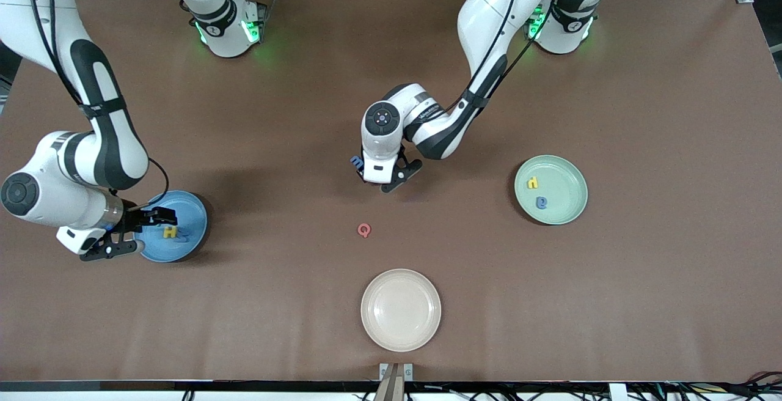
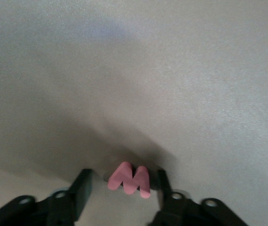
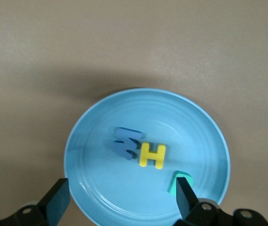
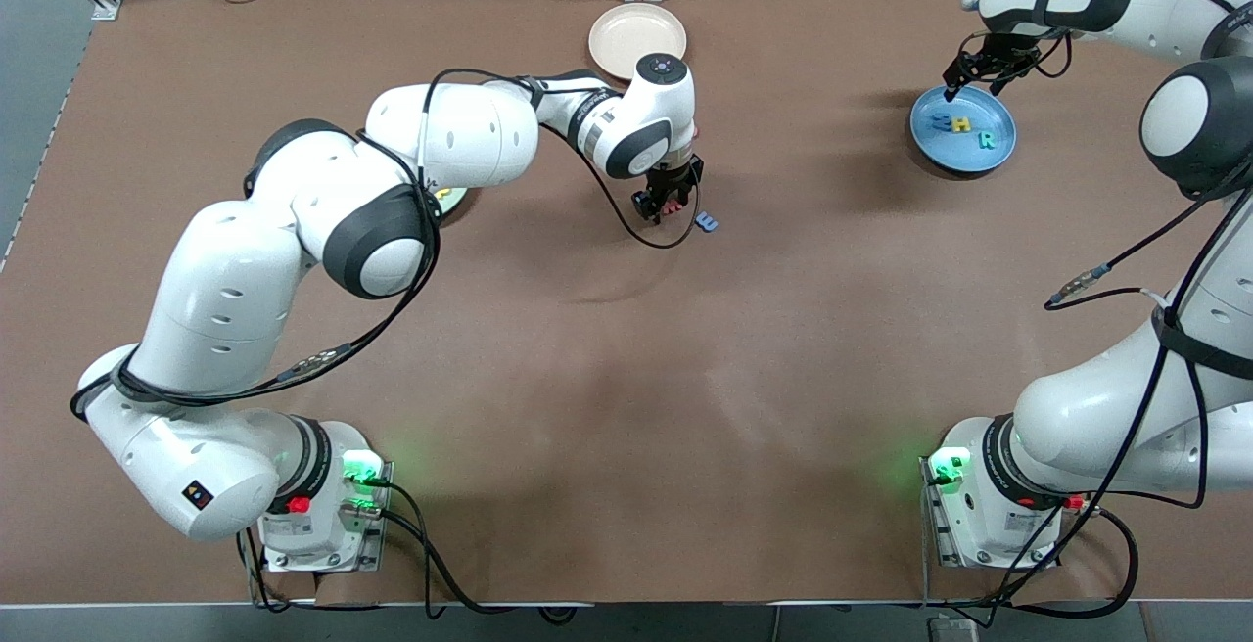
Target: Sort uppercase to blue plate, lowercase to green plate
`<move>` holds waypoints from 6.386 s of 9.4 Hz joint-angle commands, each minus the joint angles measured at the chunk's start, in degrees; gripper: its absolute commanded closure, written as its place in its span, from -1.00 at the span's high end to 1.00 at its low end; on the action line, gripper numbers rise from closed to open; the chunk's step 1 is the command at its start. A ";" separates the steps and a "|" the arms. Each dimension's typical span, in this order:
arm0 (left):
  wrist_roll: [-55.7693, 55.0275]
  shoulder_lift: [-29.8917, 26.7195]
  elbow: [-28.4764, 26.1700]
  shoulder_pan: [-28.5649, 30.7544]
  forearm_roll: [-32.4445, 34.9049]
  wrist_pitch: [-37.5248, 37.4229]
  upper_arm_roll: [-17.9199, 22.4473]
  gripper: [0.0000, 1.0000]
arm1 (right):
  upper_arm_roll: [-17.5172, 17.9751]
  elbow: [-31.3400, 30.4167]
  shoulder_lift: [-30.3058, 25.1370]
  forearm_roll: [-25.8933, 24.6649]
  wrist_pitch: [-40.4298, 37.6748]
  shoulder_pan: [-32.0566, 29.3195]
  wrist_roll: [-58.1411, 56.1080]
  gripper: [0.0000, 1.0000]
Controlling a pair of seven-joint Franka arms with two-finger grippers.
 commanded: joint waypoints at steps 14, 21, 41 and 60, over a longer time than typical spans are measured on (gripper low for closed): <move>10.21 -4.97 -0.52 6.84 -1.36 -8.11 0.44 -0.91 | -0.05 4.47 0.96 -1.21 -0.56 5.71 10.07 1.00; 40.67 -20.33 -17.63 23.16 -0.49 -12.95 1.06 -0.91 | 0.03 18.26 9.74 -1.30 -5.48 15.63 25.69 1.00; 45.69 -23.20 -32.20 28.75 6.99 2.87 0.44 1.00 | -4.71 34.98 28.65 -1.12 -0.47 43.86 56.31 -1.00; 9.57 -8.93 -7.74 -2.91 3.91 4.10 0.44 1.00 | -14.55 -0.08 0.26 -1.47 -8.47 16.01 9.13 -1.00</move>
